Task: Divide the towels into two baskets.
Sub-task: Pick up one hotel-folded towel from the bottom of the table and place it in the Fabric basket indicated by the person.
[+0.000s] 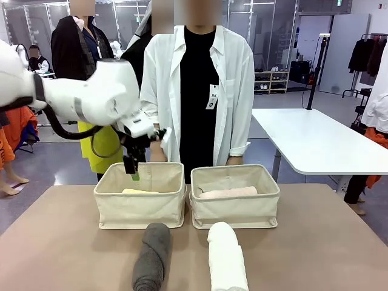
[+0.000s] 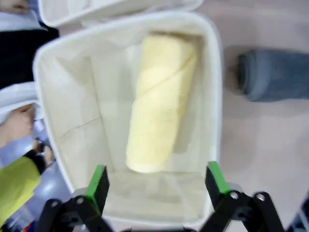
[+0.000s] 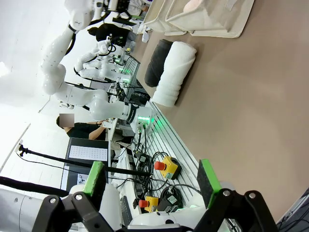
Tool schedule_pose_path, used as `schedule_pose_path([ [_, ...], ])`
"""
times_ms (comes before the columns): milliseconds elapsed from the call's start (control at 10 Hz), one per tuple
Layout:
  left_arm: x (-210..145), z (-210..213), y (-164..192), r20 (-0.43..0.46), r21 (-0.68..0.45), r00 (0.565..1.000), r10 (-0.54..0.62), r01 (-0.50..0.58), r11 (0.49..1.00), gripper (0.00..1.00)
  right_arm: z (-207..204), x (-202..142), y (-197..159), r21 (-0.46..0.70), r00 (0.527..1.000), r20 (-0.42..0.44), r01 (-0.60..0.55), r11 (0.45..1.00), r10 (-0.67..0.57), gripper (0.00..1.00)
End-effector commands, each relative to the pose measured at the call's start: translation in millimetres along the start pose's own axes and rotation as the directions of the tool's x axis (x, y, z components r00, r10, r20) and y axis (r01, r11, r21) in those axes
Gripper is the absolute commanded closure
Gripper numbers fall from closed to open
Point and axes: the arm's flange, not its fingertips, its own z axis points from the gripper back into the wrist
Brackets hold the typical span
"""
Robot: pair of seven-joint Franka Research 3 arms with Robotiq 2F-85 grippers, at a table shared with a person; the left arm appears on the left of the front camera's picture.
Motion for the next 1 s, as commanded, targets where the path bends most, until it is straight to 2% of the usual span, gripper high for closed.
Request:
schedule_pose_path([
  [0,-38.8,53.1,-27.7,0.135,-0.149,0.983,0.126,-0.106,0.983,0.0,-0.4,-3.5,2.4,-0.008,1.0,-0.006,-0.015,1.0,0.015,0.04],
  [100,-57.6,65.0,-52.6,0.167,-0.255,0.969,0.182,-0.135,0.957,0.0,-0.4,-3.5,2.4,-0.008,1.0,-0.006,-0.015,1.0,0.015,0.04],
  [200,-80.4,79.2,-78.2,0.232,-0.349,0.934,0.273,-0.182,0.919,0.0,-0.4,-3.5,2.4,-0.008,1.0,-0.006,-0.015,1.0,0.015,0.04],
  [300,-105.4,91.3,-99.8,0.315,-0.389,0.875,0.368,-0.235,0.891,0.0,-0.4,-3.5,2.4,-0.008,1.0,-0.006,-0.015,1.0,0.015,0.04],
  [400,-136.0,95.4,-122.7,0.397,-0.438,0.78,0.484,-0.303,0.847,0.0,-0.4,-3.5,2.4,-0.008,1.0,-0.006,-0.015,1.0,0.015,0.04],
  [500,-162.7,91.9,-143.8,0.456,-0.526,0.663,0.594,-0.338,0.781,0.0,-0.4,-3.5,2.4,-0.008,1.0,-0.006,-0.015,1.0,0.015,0.04],
  [600,-192.3,87.4,-163.6,0.48,-0.548,0.581,0.658,-0.387,0.741,0.0,-0.4,-3.5,2.4,-0.008,1.0,-0.006,-0.015,1.0,0.015,0.04],
  [800,-263.4,68.8,-201.5,0.462,-0.646,0.388,0.797,-0.469,0.603,0.0,-0.4,-3.5,2.4,-0.008,1.0,-0.006,-0.015,1.0,0.015,0.04],
  [900,-305.6,53.3,-222.7,0.404,-0.718,0.296,0.865,-0.483,0.501,0.0,-0.4,-3.5,2.4,-0.008,1.0,-0.006,-0.015,1.0,0.015,0.04],
])
